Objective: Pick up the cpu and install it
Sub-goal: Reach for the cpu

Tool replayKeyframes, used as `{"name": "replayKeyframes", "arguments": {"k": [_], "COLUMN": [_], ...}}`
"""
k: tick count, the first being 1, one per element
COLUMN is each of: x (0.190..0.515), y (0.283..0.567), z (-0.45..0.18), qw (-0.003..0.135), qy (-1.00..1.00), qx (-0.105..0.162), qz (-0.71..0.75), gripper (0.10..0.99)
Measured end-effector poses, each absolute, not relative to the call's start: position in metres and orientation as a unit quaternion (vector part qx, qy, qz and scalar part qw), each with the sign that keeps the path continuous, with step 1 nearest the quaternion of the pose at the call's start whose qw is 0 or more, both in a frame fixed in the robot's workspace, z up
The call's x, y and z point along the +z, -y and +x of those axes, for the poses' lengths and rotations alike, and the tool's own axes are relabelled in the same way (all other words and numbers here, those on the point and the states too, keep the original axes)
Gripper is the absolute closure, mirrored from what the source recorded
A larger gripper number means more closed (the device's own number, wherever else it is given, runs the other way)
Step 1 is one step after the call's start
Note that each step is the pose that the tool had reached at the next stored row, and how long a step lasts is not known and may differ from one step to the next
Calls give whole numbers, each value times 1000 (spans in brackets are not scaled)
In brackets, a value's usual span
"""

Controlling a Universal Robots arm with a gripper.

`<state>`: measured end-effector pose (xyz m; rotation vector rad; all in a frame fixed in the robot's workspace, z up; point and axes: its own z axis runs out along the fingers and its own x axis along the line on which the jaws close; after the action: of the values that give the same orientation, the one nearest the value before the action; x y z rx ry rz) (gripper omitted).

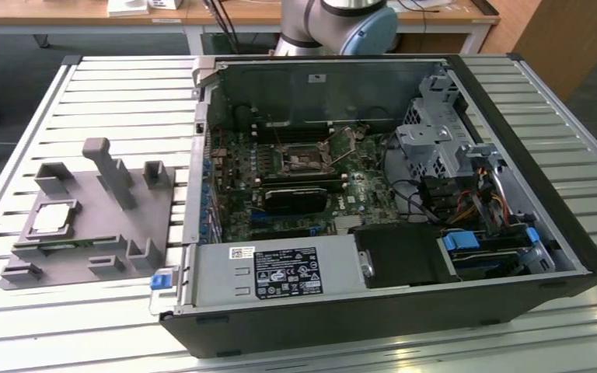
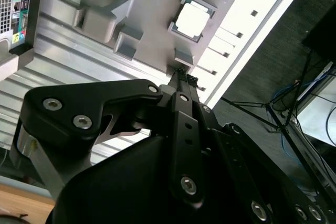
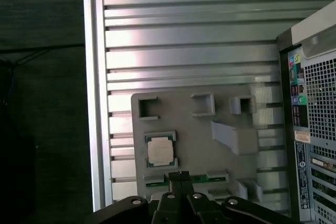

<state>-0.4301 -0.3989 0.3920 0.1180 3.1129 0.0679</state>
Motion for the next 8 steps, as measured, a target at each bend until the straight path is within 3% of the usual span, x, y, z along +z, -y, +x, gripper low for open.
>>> {"name": "replayKeyframes", "arguments": {"k": [8], "x": [391], "y": [399], "z": [-453], "qw": [12], "qy": [-999], "qx": [22], "qz": [38], "gripper": [980]}}
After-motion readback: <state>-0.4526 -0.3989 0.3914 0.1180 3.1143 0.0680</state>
